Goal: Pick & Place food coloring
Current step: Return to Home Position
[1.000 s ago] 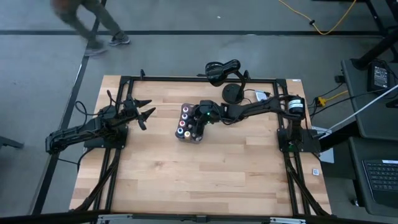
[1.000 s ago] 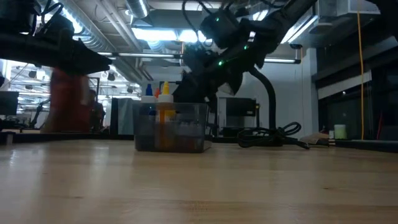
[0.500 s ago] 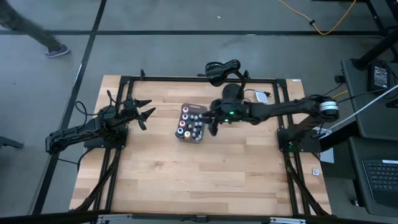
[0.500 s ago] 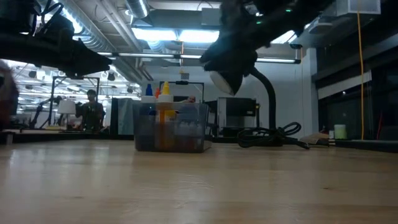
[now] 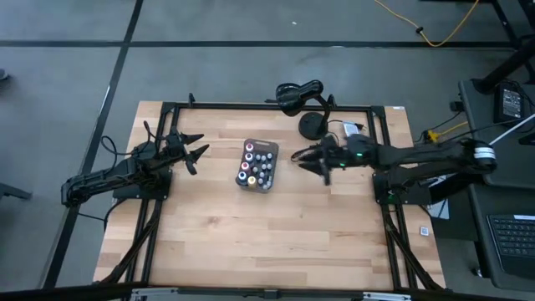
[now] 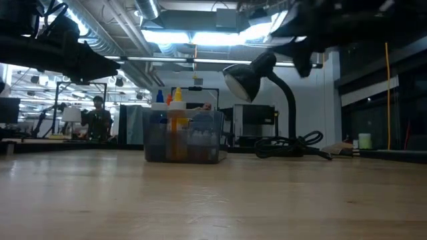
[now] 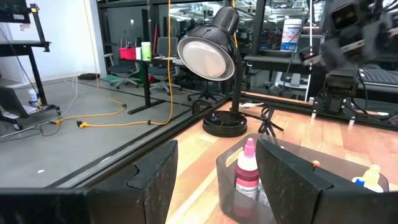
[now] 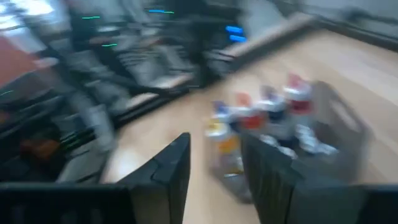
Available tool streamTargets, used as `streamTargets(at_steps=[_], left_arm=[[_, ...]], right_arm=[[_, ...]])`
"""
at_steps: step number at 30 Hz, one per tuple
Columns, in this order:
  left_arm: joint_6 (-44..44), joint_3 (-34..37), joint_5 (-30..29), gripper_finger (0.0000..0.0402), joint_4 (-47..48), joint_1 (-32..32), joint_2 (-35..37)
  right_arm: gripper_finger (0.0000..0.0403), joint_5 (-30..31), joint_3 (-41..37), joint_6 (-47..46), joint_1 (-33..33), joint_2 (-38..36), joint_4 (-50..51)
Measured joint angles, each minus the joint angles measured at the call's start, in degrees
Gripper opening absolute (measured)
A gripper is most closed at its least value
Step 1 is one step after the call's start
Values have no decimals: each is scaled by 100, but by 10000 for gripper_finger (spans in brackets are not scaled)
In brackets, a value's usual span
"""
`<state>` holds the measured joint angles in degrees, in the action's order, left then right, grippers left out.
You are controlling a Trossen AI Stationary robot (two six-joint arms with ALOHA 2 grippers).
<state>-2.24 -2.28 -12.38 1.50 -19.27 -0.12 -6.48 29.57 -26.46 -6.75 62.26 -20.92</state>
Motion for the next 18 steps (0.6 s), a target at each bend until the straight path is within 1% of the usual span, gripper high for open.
streamTargets(at_steps=[2, 6, 9, 12, 14, 15, 18], left_arm=[[0, 0, 0, 212, 0, 0, 0], [0, 0, 0, 212, 0, -1, -1], [0, 0, 0, 212, 0, -2, 0], [0, 0, 0, 212, 0, 0, 0], [0, 0, 0, 212, 0, 0, 0], [0, 0, 0, 212, 0, 0, -1], [0, 0, 0, 212, 0, 0, -2]], right_arm=[[143, -445, -308, 211, -50, -484, -230], [143, -888, -731, 298, -240, -1301, -251], [143, -1417, -1002, 319, -283, -1779, -252], [143, -1985, -1304, 564, -153, -2178, -444], [143, -2054, -1540, 601, -10, -2397, -715], [143, -1970, -1661, 599, 58, -2501, -839], [143, -1408, -2041, 572, 248, -2760, -1169]])
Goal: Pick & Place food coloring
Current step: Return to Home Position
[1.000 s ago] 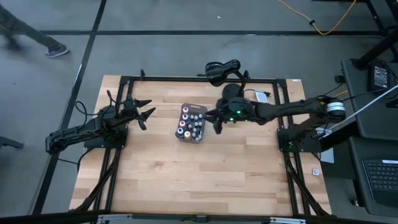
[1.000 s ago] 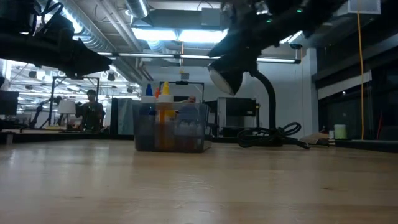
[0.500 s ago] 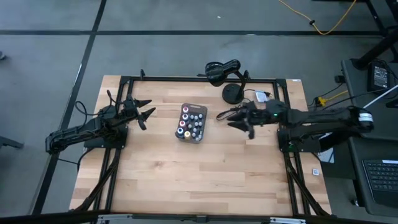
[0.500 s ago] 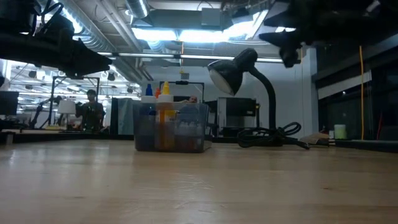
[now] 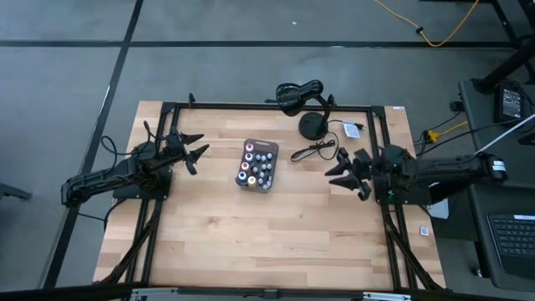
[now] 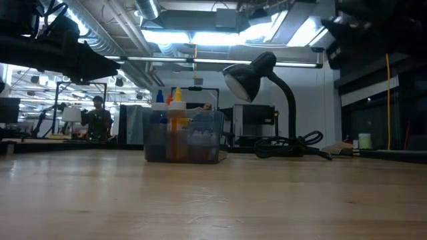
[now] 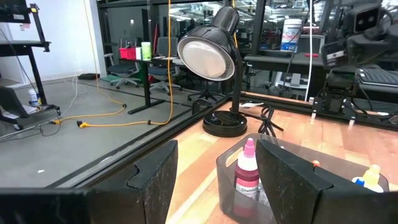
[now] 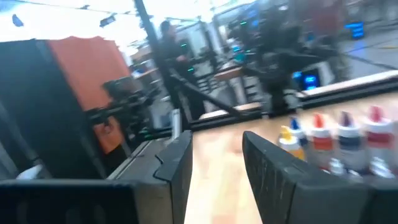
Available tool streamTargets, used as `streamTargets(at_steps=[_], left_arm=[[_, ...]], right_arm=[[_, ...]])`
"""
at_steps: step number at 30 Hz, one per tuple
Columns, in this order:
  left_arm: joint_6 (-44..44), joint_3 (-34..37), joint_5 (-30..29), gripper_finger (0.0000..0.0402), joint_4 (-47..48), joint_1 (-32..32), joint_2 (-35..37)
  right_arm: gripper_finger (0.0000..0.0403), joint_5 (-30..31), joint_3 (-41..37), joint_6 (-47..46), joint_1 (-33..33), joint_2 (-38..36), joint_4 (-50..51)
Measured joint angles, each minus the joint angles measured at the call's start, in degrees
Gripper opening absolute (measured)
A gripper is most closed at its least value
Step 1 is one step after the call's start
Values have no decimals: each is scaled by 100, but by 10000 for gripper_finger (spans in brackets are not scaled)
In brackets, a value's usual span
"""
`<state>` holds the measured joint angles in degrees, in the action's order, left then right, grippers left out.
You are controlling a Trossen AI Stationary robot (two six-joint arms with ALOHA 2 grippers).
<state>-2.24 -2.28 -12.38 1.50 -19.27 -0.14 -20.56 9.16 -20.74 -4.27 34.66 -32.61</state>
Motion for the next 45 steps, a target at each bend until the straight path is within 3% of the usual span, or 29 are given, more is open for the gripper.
streamTargets(at_steps=[7, 14, 18, 30, 38, 45], left_arm=[[0, 0, 0, 212, 0, 0, 1], [0, 0, 0, 212, 0, -2, 0], [0, 0, 0, 212, 0, -2, 0], [0, 0, 0, 212, 0, 0, 0], [0, 0, 0, 212, 0, -1, 1], [0, 0, 0, 212, 0, 0, 1]], right_arm=[[143, 1174, -628, -238, -138, -740, -97], [143, 492, -877, -272, -466, -1570, 137], [143, 450, -877, -107, -477, -1931, 432], [143, 886, -877, -195, -707, -3043, 2952], [143, 1971, -877, -156, -711, -3336, 3157], [143, 2005, -877, -271, -715, -3332, 3151]])
